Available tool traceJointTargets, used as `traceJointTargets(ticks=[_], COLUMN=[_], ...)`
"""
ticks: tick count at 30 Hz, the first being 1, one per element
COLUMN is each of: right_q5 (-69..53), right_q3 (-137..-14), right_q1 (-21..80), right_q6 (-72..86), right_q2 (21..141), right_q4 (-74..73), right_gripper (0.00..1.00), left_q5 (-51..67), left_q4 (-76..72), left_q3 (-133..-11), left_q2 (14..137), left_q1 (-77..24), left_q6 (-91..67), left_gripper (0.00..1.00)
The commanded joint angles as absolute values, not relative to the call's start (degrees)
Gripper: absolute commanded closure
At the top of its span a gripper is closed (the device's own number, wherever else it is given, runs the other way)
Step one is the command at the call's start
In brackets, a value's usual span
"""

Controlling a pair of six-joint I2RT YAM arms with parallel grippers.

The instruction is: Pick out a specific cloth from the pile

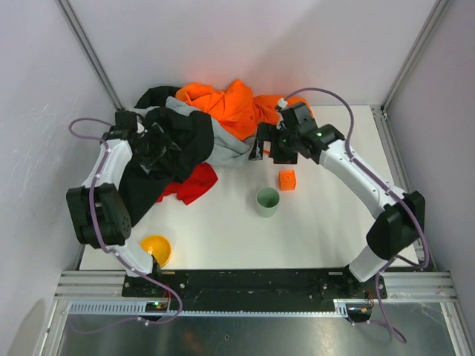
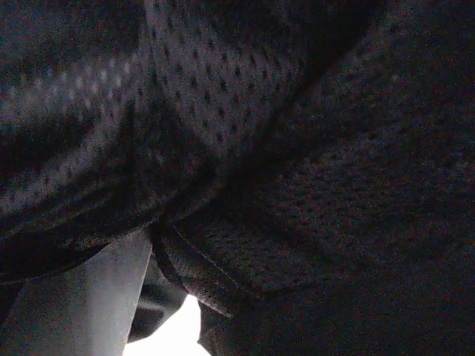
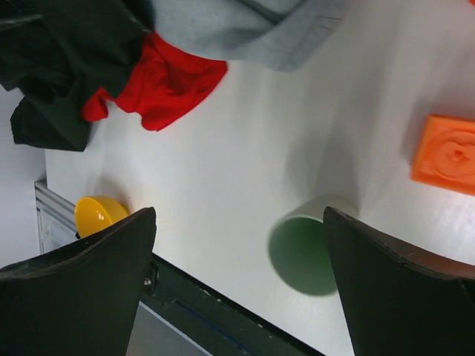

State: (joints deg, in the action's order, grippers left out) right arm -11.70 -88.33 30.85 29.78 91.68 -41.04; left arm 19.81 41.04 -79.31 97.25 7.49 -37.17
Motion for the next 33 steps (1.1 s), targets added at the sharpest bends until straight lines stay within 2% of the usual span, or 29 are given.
traceJointTargets(ticks=[1, 7, 14, 25, 33], right_q5=[-12.42, -12.78, -14.98, -19.56, -21.07], right_q3=[-96.4, -106.57, -115.19, -117.09, -117.29], right_q1=[35.37, 40.52, 44.35, 46.88, 46.95], right_q6=[30.53, 30.46, 30.9, 30.92, 31.33], right_q2=[97.09, 106.35, 114.38, 120.81, 122.97], right_q4=[-41.35, -44.84, -48.37, -49.76, -50.6], right_gripper=[0.01, 0.01, 0.01, 0.01, 0.01], left_q5=[20.08, 19.63, 21.06, 15.17, 2.6], left_q4=[40.65, 39.84, 39.79, 39.84, 39.82], left_q3=[-74.44, -70.39, -70.08, -69.97, -72.26], left_q2=[89.37, 83.7, 83.01, 79.8, 79.11], left_q1=[8.16, 8.17, 8.17, 7.43, -3.68], left_q6=[-38.36, -36.22, -34.71, -25.13, -14.23], left_gripper=[0.0, 0.0, 0.0, 0.0, 0.0])
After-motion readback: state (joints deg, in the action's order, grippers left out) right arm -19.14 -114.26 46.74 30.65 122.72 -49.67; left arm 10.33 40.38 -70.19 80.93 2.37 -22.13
